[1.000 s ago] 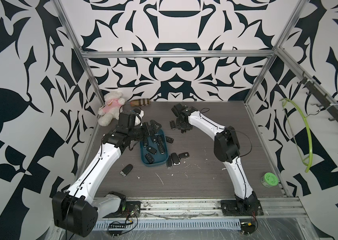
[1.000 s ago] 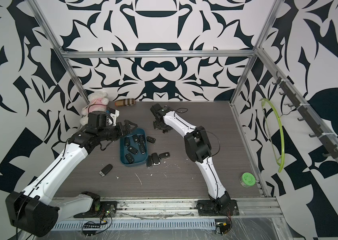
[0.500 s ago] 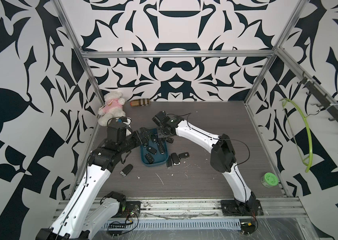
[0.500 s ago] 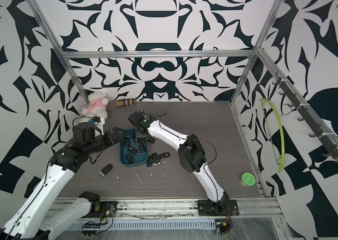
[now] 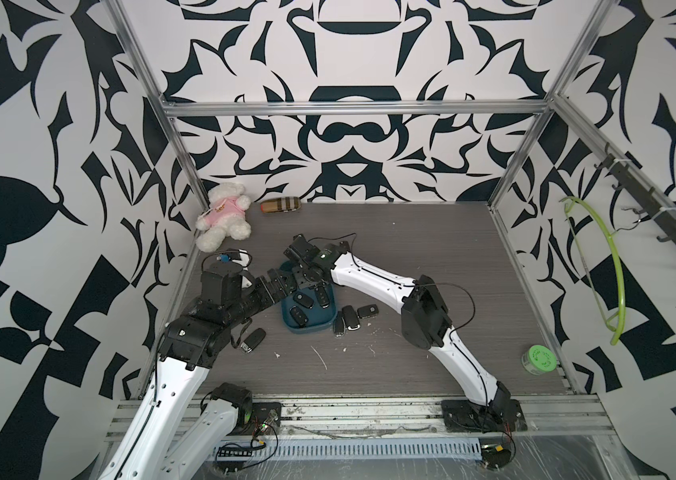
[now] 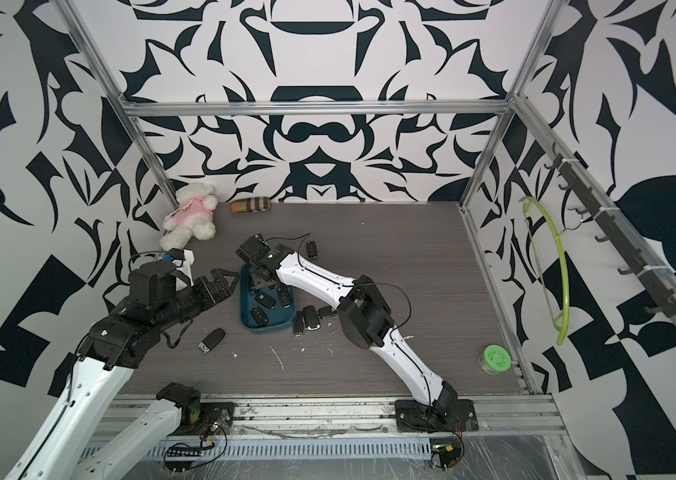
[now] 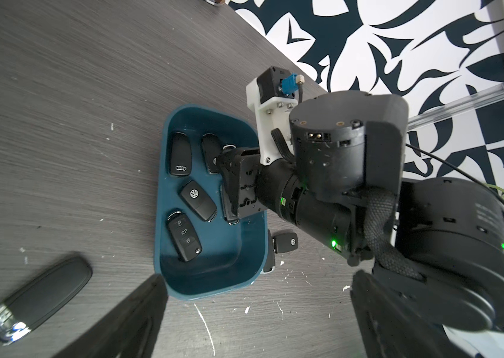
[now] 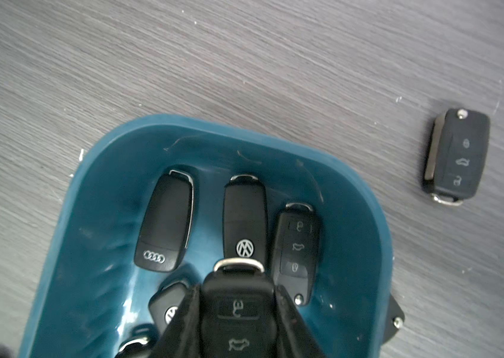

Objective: Place the car key into the storage box
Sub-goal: Place the car key in the storage box.

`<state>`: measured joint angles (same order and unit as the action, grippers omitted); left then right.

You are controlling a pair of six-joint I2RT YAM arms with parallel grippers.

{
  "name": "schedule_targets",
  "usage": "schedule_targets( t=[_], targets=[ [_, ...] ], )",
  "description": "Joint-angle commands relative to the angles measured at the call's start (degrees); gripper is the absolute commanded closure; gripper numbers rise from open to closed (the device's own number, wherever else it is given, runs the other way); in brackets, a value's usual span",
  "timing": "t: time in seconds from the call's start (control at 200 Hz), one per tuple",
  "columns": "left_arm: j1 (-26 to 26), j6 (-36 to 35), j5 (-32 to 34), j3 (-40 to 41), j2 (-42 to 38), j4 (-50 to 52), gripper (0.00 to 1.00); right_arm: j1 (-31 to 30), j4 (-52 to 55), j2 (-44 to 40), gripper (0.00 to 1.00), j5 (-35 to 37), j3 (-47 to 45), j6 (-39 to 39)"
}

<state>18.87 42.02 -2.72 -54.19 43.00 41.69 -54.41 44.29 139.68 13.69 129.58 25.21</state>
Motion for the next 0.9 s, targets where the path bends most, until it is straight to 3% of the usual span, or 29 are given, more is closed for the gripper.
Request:
schedule_targets(
  t=[0.0,0.41,0.895],
  targets=[
    [-0.2,0.3,0.8,0.7,-0.7,1.4,0.01,0.0,-1.2,-0.8,0.69,2.9,2.5,-3.7],
    [-0.2,0.0,-0.6,-0.4,2.1,0.2,0.01,-1.2,-0.4,3.4,0.69,4.9,5.5,-7.4],
    [-0.2,0.0,-0.4,0.1,2.0,-0.1,0.01,-4.0,0.1,5.2,0.69,3.6,5.1,-6.4]
  ],
)
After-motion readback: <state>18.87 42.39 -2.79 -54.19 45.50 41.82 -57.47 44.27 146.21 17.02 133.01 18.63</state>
